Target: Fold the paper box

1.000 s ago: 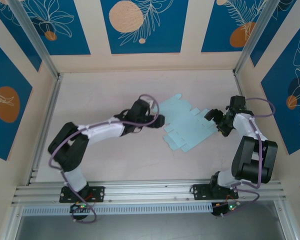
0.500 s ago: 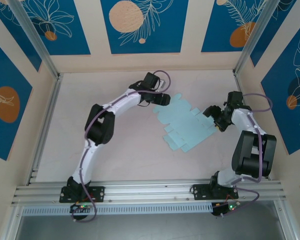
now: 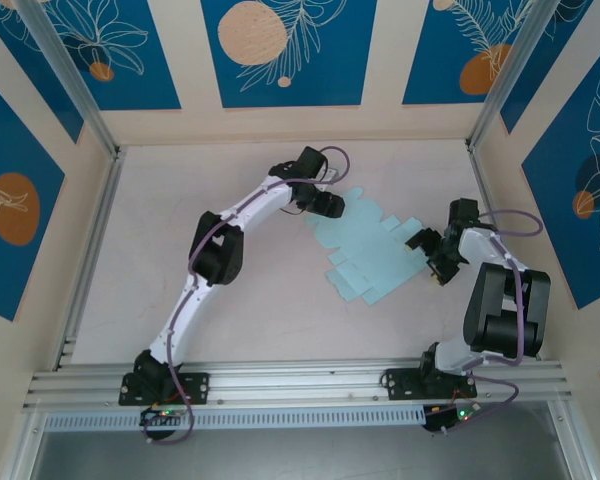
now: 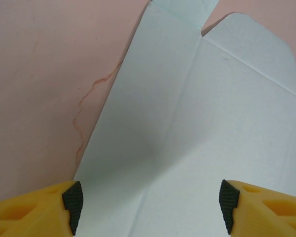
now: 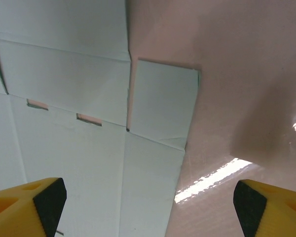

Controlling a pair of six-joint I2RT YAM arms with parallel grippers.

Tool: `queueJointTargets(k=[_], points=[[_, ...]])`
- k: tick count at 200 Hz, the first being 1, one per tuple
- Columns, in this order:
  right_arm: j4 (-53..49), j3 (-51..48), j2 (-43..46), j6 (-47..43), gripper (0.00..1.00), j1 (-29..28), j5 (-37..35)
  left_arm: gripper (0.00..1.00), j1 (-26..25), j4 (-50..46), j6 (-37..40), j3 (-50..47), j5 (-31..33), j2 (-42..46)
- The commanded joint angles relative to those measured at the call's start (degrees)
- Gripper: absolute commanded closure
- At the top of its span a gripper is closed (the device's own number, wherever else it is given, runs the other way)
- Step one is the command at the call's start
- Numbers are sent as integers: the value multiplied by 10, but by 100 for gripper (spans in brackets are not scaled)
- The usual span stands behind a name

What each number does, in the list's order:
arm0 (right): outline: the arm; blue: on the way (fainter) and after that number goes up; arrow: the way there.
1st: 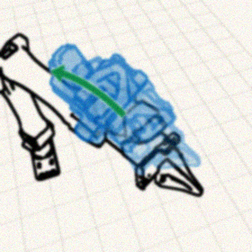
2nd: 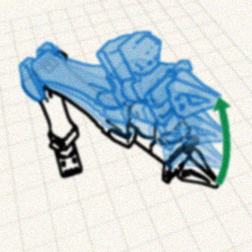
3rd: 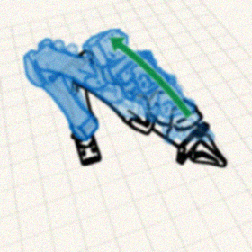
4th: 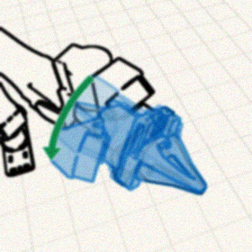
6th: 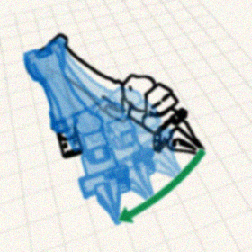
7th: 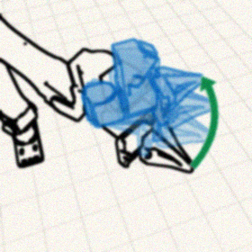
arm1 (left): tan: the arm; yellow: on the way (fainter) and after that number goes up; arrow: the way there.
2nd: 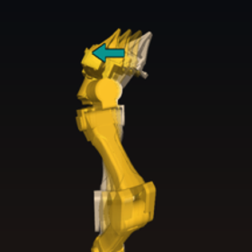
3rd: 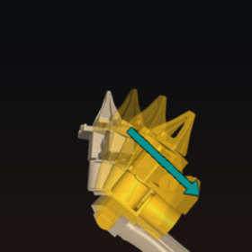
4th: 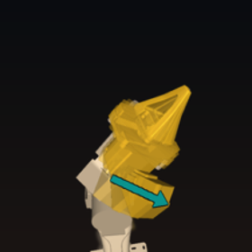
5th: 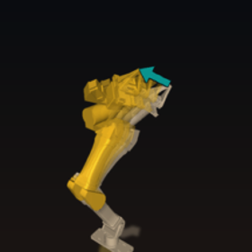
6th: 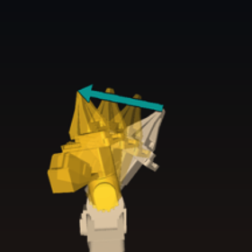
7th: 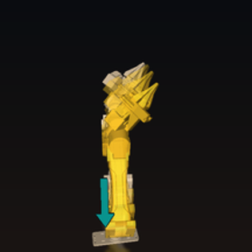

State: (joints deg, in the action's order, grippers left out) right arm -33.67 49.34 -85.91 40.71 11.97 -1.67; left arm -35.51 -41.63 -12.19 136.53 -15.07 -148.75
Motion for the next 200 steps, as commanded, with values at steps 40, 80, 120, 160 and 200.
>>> queueJointTargets(k=[40,80,120,160,200], points=[[15,24,-49,16,9,-32,5,34,4,-51,16,10,-8,-20],[18,91,-116,4,10,-47,16,41,15,-17,9,-96,7,37],[16,190,-190,-33,10,-73,43,47,34,108,-28,-345,24,176],[5,309,-280,-79,10,-125,94,50,50,260,-103,-610,15,321],[-50,449,-360,-119,12,-177,125,52,50,397,-202,-814,-2,448]])
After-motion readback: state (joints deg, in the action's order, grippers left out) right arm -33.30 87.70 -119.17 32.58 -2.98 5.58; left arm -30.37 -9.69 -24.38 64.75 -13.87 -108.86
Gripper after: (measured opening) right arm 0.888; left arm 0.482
